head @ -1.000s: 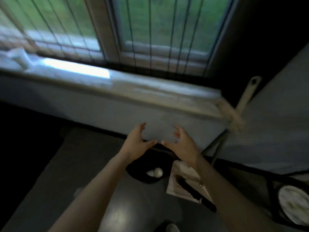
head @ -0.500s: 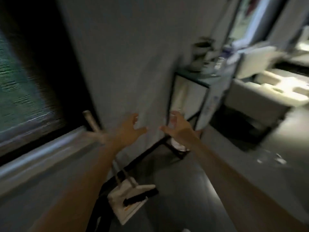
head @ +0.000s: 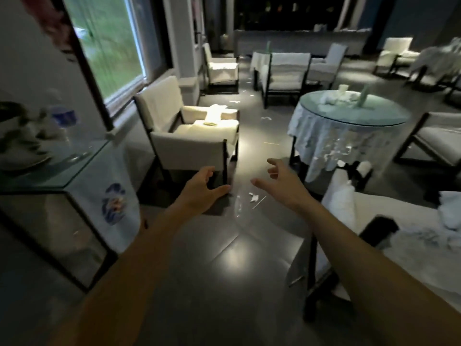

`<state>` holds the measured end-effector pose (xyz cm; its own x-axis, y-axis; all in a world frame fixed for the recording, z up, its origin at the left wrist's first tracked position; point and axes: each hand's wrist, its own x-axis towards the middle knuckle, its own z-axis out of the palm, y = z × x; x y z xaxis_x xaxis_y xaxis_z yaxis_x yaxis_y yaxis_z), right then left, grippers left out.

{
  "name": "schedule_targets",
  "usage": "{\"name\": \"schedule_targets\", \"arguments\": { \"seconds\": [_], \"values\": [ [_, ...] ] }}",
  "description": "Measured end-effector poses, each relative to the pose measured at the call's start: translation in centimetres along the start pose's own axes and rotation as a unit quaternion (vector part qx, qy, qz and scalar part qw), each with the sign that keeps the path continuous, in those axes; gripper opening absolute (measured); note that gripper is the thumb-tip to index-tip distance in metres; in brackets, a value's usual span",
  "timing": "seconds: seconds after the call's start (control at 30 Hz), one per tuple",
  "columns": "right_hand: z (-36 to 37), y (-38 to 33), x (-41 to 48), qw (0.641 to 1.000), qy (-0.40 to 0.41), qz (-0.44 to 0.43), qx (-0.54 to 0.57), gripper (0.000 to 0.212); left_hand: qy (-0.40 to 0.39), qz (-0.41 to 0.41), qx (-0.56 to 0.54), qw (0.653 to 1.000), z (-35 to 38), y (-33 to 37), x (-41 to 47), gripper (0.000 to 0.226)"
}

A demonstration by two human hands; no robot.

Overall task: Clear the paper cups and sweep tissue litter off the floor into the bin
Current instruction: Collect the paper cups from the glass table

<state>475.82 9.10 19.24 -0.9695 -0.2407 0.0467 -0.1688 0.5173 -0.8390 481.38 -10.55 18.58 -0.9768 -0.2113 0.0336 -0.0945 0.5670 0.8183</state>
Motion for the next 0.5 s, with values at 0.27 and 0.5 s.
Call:
{"name": "schedule_targets", "arguments": {
  "seconds": [0.27,0.5],
  "values": [
    [-11.8,6.6,14.6,0.996,0.061,0.03,-0.049,0.079,-0.077,0.075,0.04,0.993,9.2,8.0,19.2,0.068],
    [-16.5,12.4,29.4,0.99,0.109,0.065,-0.061,0.085,-0.129,0.14,0.04,0.981,16.3,11.3,37.1,0.071]
  ]
}}
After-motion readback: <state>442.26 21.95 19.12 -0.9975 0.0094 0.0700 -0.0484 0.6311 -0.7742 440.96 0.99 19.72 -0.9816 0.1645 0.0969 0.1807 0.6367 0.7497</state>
